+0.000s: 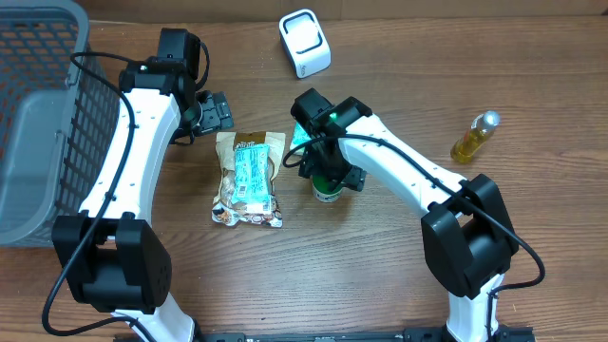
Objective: Scan the item barcode
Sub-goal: 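Lower the right gripper onto the green-lidded jar and grasp it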
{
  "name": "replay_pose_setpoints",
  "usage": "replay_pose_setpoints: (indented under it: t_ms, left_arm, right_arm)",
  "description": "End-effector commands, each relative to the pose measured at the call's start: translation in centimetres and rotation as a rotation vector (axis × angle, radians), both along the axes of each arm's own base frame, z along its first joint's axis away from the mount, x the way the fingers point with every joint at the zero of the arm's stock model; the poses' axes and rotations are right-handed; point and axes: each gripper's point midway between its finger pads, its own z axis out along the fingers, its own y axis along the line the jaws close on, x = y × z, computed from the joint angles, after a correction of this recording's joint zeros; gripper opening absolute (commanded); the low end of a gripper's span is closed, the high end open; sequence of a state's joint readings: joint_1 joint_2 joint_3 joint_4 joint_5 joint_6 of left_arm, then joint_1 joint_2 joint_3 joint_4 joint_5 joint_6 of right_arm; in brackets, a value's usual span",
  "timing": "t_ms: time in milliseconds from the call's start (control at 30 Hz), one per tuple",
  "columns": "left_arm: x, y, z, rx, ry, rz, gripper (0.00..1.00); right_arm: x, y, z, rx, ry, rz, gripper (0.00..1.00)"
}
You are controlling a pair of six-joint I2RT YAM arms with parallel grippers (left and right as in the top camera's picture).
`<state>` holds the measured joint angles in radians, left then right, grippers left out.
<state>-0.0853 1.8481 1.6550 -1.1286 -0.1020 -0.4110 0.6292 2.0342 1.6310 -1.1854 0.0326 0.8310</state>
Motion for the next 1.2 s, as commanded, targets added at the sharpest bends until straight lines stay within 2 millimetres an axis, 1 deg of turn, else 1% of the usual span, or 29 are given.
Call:
replay_pose_setpoints:
  t_ms: [0, 33, 100, 200, 400, 467, 500, 533, 567, 600, 700, 900, 1167]
  left_arm:
    - [0.4, -0.2, 1.0, 0.010, -0.031, -0.019, 1.00]
    - [0.4, -0.2, 1.0, 0.010, -0.031, -0.019, 0.99]
    - [0.4, -0.2, 1.0, 0.010, -0.031, -0.019, 0.99]
    - [0.4, -0.2, 1.0, 0.010, -0.031, -0.019, 1.00]
    - [0.4, -0.2, 1.0, 0.010, -0.031, -0.019, 1.00]
    - [0.4, -0.2, 1.0, 0.010, -0.031, -0.019, 0.99]
    - [0.4, -0.2, 1.0, 0.010, -0.031, -0.019, 1.00]
    - [0.4, -0.2, 1.0, 0.010, -0.031, -0.019, 1.00]
    - [0.4, -0.2, 1.0, 0.010, -0.031, -0.019, 1.00]
    - [0.4, -0.2, 1.0, 0.010, -0.031, -0.019, 1.00]
    - [0.4, -0.2, 1.0, 0.010, -0.031, -0.019, 0.99]
    - [0.4, -0.2, 1.0, 0.010, -0.031, -0.019, 0.99]
    - [0.4, -0.2, 1.0, 0.010, -0.031, -0.019, 1.00]
  right_arm:
    - [0.4, 0.8, 0.7, 0.033, -0.017, -0.008, 0.59]
    - [0.5, 0.7, 0.7, 0.028, -0.020, 0.001, 0.53]
    - [0.5, 0.6, 0.7, 0.020, -0.021, 0.013, 0.49]
    - [0.5, 0.7, 0.7, 0.018, -0.026, 0.102, 0.49]
    - [0.4, 0.6, 0.7, 0.000, -0.025, 0.410, 0.49]
    - [0.4, 0.6, 0.7, -0.003, -0.027, 0.467, 0.55]
    - [0.4, 0.6, 0.7, -0.004, -0.027, 0.473, 0.61]
    - [0.4, 0.6, 0.7, -0.003, -0.027, 0.473, 0.69]
    - [0.4, 0.6, 0.7, -0.003, -0.028, 0.472, 0.83]
    - [0.5, 0.6, 0.7, -0.001, -0.030, 0.470, 1.00]
    - [0.5, 0.6, 0.7, 0.003, -0.028, 0.381, 1.00]
    - [0.2, 0.4, 0.4, 0.010, -0.012, 0.090, 1.00]
    - [0.0, 0.3, -0.5, 0.000, 0.003, 0.071, 1.00]
